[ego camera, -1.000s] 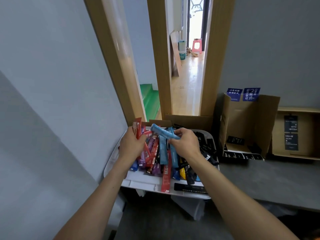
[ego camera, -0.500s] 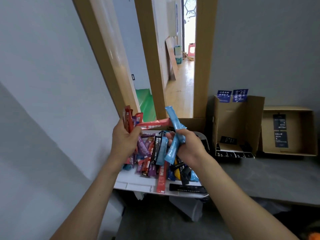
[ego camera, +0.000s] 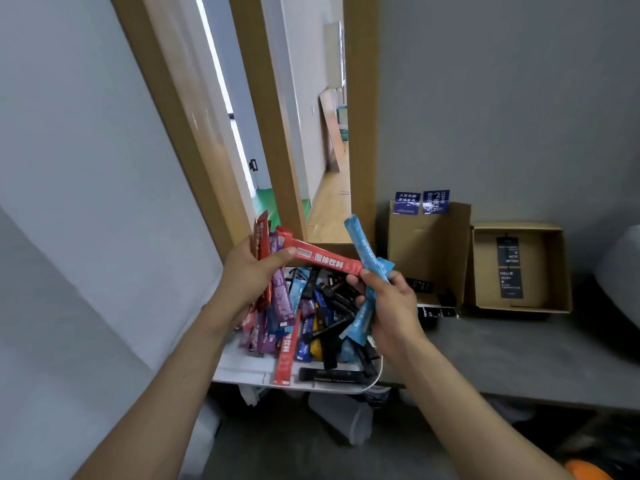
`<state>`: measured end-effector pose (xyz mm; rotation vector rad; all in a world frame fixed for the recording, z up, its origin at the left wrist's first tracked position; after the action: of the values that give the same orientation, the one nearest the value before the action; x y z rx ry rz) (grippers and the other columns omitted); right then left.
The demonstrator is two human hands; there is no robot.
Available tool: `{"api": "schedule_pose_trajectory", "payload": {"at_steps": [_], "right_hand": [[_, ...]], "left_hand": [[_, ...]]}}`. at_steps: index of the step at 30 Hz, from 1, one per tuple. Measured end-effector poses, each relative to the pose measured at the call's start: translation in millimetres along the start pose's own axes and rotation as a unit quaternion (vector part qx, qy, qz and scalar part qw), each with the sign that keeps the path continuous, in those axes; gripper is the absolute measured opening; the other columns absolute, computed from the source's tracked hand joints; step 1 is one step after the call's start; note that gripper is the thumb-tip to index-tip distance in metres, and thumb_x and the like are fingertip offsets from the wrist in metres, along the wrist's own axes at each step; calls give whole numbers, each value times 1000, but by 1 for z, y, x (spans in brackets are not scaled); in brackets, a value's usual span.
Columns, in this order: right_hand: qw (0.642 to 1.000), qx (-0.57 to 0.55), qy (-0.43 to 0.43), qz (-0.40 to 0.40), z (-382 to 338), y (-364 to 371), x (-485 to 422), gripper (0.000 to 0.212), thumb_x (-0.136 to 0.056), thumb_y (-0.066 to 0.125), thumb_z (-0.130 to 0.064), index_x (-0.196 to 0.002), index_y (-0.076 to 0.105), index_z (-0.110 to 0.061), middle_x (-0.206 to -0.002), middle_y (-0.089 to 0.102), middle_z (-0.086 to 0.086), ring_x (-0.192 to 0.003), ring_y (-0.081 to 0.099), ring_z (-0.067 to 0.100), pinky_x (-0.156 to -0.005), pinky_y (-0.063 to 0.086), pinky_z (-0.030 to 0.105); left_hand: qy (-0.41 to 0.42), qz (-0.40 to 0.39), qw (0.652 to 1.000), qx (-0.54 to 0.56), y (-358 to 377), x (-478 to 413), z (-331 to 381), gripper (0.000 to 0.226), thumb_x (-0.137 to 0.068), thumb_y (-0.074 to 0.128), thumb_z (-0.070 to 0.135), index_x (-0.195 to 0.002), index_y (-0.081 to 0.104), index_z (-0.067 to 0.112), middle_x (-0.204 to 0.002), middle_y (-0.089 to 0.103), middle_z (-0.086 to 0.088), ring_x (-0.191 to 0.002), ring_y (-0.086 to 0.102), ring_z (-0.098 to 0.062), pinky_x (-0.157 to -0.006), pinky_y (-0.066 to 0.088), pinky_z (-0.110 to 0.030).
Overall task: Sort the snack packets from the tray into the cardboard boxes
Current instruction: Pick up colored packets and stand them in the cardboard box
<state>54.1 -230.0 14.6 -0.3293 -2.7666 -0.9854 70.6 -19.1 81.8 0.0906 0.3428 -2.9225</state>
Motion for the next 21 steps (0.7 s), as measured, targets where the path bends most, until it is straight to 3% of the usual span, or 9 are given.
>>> {"api": "schedule_pose_trajectory", "payload": {"at_steps": [4, 7, 10, 13, 17, 19, 21], "right_hand": [[995, 26, -82, 40, -21, -26, 6, 12, -97, 67, -7, -98, 62, -17, -85, 74, 2, -73, 69, 8, -65, 49, 26], [986, 51, -154, 46, -36, -47, 14, 10, -96, 68, -7, -98, 63, -17, -87, 72, 4, -79, 66, 17, -74, 53, 32], [976, 54, -209, 30, -52, -63, 24, 11, -96, 66, -6, -102, 62, -14, -95, 76, 4, -92, 73, 19, -87, 60, 30], [966, 74, -248, 8, -62, -76, 31, 10, -96, 65, -5, -104, 61, -11, -94, 77, 1, -91, 75, 13, -82, 61, 23], [950, 118, -290, -17, -68, -93, 33, 10, -92, 67, -4, -99, 60, -5, -98, 74, 0, -93, 75, 18, -82, 61, 26], [946, 131, -294, -28, -68, -103, 31, 13, -89, 69, -9, -97, 60, -3, -101, 73, 3, -92, 72, 26, -81, 60, 33], [952, 145, -265, -42, -66, -111, 27, 11, -93, 67, -5, -97, 59, -1, -110, 75, 2, -86, 68, 24, -74, 57, 32]], "left_hand": [[-17, 36, 999, -4, 26, 4, 11, 31, -84, 82, 39, -105, 73, 19, -93, 78, -1, -86, 74, -18, -74, 54, -30], [-44, -10, 999, 7, 52, 12, 14, 32, -84, 80, 41, -94, 75, 11, -78, 78, 2, -71, 72, -8, -75, 54, -32], [-70, -54, 996, 17, 78, 18, 12, 42, -84, 77, 51, -107, 73, 16, -85, 80, 2, -88, 73, -17, -98, 53, -45], [-109, -71, 990, 59, 97, 22, 13, 51, -83, 77, 54, -116, 70, 16, -92, 80, -3, -90, 71, -21, -106, 49, -48], [-141, -57, 983, 106, 113, 24, 21, 58, -75, 84, 54, -112, 69, 11, -92, 71, -9, -85, 65, -24, -91, 55, -41], [-134, -48, 984, 105, 118, 22, 24, 49, -77, 86, 43, -110, 68, 11, -94, 70, -12, -84, 65, -25, -82, 54, -37], [-116, -42, 989, 84, 122, 21, 29, 37, -79, 85, 31, -106, 68, 13, -97, 69, -15, -85, 66, -25, -77, 53, -34]]}}
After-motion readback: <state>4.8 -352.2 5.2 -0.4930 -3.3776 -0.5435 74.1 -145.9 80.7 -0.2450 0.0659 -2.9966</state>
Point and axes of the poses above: each hand's wrist, its own x-axis away from the middle knuckle, its own y-axis out of the palm, z = x × y, the point moved 3 cm from there along -x, towards the middle knuckle
